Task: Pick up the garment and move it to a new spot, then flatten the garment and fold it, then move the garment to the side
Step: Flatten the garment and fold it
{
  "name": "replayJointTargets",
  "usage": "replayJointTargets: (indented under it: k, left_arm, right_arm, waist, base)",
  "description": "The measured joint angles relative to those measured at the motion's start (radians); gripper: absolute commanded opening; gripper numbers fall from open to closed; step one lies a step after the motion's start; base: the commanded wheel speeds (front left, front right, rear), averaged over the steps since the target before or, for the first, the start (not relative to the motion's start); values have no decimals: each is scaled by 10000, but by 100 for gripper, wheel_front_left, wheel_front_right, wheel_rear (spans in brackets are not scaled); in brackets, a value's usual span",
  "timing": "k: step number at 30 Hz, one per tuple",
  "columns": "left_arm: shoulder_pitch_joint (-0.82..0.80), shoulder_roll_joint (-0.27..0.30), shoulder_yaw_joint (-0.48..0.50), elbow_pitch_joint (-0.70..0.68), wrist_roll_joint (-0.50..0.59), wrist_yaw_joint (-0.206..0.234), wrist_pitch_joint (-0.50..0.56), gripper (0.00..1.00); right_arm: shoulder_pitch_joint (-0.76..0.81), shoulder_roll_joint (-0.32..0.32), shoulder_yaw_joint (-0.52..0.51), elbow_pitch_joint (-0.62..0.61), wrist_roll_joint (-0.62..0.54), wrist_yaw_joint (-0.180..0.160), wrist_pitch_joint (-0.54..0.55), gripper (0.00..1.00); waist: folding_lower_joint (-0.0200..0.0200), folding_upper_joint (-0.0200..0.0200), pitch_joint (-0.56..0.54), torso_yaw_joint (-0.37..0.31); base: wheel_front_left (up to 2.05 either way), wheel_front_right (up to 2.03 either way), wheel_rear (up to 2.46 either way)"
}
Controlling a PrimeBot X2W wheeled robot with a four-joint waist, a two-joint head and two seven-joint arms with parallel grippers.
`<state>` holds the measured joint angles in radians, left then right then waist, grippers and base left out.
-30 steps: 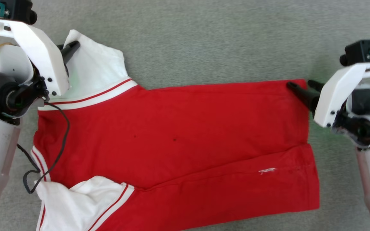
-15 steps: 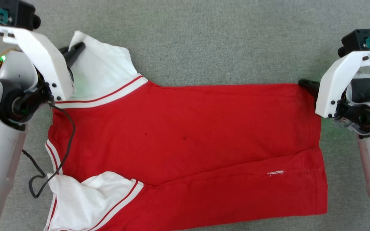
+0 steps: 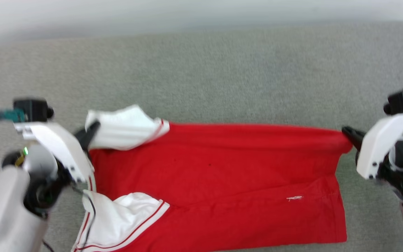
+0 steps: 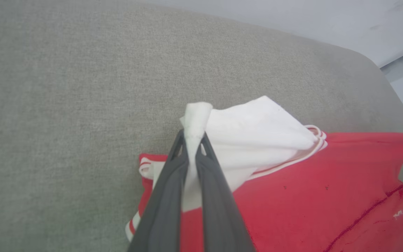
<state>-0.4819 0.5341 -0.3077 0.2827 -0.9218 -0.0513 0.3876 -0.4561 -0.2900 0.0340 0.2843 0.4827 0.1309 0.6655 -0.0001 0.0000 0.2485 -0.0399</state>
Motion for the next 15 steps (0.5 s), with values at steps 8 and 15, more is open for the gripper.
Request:
replayJointTargets:
  k: [8,15]
  left_arm:
    - [2803,-458,-148,-502,-502,435,-320,0]
    - [4003,-1179,-257,328,-709,598,-1035,50]
  right_arm:
    - [2145,288,-807,-207,52,0,-495,0]
    - [3428,654,-1256,174,104,2,-932,4]
  waist:
    - [-1,0,-1205,417]
    - [-1,0,-1733,547]
  base:
    - [0,0,0]
    - [0,0,0]
